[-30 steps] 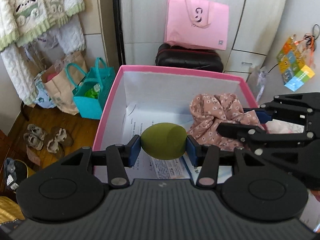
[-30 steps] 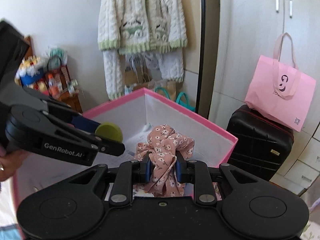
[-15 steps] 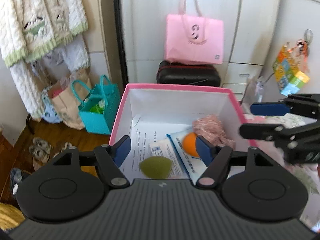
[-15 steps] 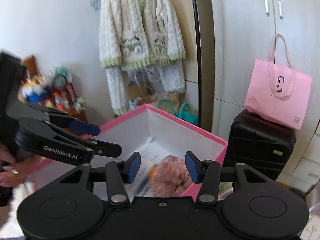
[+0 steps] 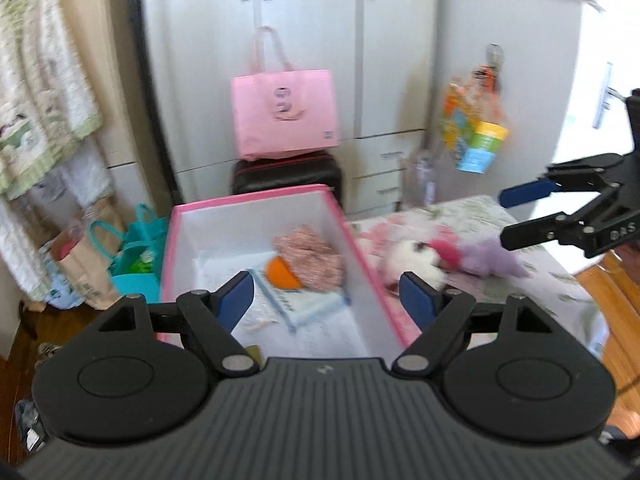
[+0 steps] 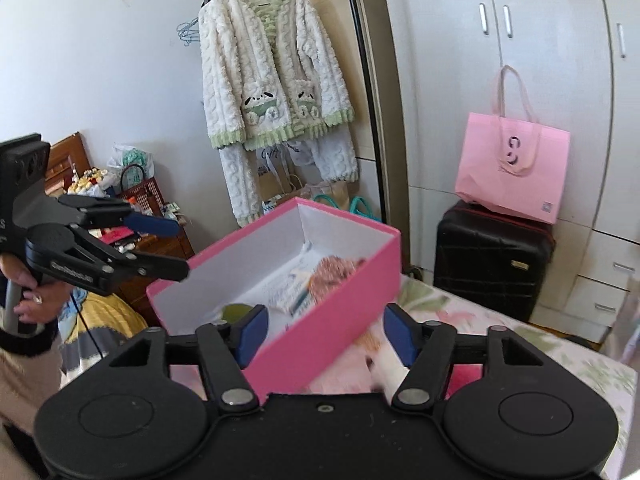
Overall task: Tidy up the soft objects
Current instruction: 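Move the left tool to the white plush toy and grasp it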
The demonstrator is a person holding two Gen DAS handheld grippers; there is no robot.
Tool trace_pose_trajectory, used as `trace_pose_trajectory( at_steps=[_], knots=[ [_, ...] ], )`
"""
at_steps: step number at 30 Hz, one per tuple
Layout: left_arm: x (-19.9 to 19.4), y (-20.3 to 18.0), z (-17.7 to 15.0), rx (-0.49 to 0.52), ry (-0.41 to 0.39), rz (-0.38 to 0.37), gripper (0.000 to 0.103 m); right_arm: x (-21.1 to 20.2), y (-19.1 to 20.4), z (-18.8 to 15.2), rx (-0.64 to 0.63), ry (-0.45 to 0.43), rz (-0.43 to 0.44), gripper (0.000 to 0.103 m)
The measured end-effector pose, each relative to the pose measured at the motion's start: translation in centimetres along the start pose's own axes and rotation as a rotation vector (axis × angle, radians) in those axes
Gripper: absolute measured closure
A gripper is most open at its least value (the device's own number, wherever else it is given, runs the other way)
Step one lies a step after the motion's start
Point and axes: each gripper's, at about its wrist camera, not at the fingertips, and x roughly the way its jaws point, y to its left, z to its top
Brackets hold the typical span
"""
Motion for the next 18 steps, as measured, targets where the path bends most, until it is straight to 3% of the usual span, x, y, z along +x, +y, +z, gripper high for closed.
trace_pose_trajectory(
  at_steps=[6,9,13,18],
  knots=[
    [0.0,-3.6,-0.6,0.034,0.037,-0.117,0.020,-2.3,0.0,-3.2,-0.040,0.043,-0.050,0.022],
    [0.6,-5.7,-0.4,0.067,0.039,-0.168,0.014,-3.0,-0.1,-4.6,-0.058,0.058,-0.073,0.016],
    [1.9,-8.3,0.1,0.107,0.039,-0.202,0.011,-3.0,-0.6,-6.0,-0.073,0.075,-0.143,0.011],
    [4.3,-10.5,0.4,0.109,0.043,-0.218,0.008,-2.5,-1.6,-7.6,-0.083,0.074,-0.132,0.011]
  ],
)
